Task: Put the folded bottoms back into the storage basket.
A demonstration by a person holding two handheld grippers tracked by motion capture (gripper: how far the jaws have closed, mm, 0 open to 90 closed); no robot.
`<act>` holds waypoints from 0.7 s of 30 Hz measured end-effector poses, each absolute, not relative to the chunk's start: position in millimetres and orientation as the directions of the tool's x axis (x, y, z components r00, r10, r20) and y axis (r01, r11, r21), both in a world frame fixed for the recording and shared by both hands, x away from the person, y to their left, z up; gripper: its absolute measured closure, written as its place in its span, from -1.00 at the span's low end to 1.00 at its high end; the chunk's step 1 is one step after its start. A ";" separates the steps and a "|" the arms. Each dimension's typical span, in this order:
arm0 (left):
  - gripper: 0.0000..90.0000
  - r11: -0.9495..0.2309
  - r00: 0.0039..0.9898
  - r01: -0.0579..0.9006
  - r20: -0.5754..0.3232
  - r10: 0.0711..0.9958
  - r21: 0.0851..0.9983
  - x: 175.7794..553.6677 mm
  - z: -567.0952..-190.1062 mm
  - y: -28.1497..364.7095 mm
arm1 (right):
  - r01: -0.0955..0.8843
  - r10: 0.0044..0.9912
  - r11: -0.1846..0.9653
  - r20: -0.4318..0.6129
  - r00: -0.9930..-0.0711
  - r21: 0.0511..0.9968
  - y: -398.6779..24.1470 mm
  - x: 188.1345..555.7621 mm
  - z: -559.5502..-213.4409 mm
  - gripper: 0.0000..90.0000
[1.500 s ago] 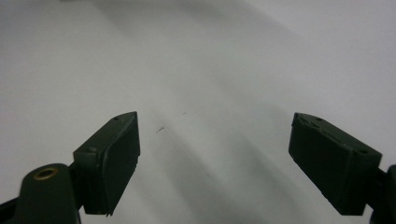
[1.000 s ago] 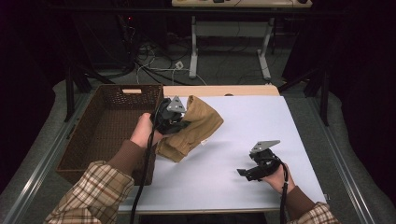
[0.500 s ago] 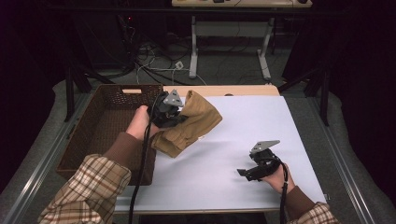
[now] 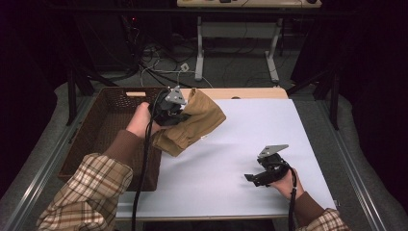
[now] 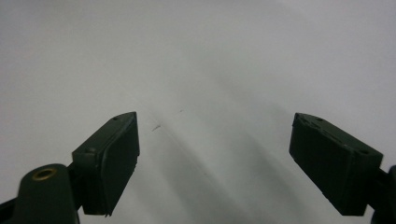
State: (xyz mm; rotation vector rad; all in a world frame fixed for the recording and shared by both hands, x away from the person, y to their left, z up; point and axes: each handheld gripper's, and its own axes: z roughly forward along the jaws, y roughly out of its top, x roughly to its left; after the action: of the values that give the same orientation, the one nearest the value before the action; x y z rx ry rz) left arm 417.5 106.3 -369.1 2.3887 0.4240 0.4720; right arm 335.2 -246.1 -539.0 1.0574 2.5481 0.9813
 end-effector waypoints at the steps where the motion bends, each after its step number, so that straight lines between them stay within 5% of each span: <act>1: 0.86 -0.735 0.884 0.174 0.225 0.410 0.656 417.8 -367.9 106.5 | 0.551 0.693 0.521 0.053 -0.719 0.652 -246.1 335.2 -538.9 -0.65; 21: 0.86 -0.768 0.893 0.118 0.271 0.360 0.630 426.6 -348.7 109.3 | 0.553 0.696 0.518 0.055 -0.716 0.652 -246.5 336.0 -539.9 -0.65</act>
State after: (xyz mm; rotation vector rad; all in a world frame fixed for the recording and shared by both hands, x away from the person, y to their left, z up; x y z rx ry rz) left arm 426.6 109.3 -348.7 2.4247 0.3421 0.5054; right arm 336.0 -246.5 -539.9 1.0635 2.5451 0.9787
